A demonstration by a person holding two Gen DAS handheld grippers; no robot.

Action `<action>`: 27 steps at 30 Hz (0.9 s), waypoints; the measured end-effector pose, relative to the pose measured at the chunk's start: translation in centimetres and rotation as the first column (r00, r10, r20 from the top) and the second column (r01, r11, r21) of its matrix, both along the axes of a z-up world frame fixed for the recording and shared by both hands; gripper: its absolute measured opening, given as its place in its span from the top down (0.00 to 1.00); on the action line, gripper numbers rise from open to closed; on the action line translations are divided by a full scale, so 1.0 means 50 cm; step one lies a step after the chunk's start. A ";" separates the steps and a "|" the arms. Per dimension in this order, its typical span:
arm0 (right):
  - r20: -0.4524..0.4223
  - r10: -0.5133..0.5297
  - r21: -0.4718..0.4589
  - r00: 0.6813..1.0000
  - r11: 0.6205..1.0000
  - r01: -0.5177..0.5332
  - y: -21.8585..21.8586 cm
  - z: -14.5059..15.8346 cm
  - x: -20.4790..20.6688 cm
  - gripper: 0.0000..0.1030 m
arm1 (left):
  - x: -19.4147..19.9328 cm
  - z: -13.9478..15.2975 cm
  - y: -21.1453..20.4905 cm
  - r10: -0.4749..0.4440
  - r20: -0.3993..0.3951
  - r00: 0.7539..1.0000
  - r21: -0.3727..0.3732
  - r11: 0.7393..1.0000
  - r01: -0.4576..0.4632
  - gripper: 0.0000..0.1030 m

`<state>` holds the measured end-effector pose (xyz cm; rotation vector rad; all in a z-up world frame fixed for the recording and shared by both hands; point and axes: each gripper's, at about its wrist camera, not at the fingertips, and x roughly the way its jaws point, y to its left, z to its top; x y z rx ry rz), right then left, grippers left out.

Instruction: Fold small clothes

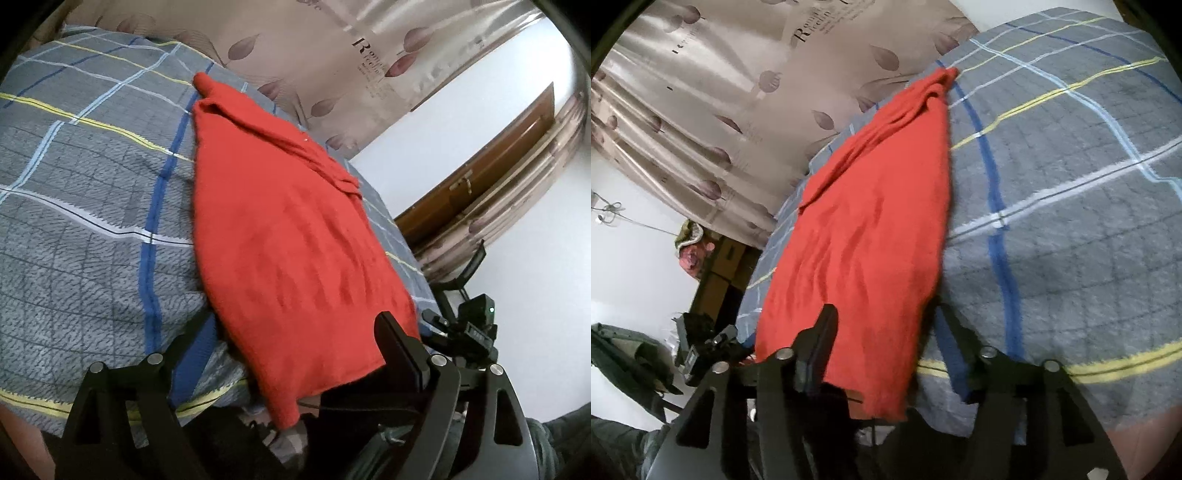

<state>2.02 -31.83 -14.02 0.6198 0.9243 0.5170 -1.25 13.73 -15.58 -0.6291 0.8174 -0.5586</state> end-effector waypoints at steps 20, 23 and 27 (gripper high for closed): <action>0.039 0.022 -0.069 0.999 0.997 -0.019 0.001 0.012 -0.011 0.77 | 0.000 -0.034 0.002 -0.021 -0.084 0.996 -0.045 0.999 0.018 0.70; 0.047 -0.023 -0.065 0.999 0.998 0.026 -0.028 0.015 -0.011 0.44 | -0.005 -0.026 -0.006 -0.057 -0.065 0.996 -0.051 0.997 0.054 0.45; 0.041 -0.001 -0.043 0.999 0.999 0.003 -0.024 0.005 -0.009 0.43 | -0.002 -0.003 -0.042 -0.111 -0.027 0.994 0.028 0.993 0.111 0.26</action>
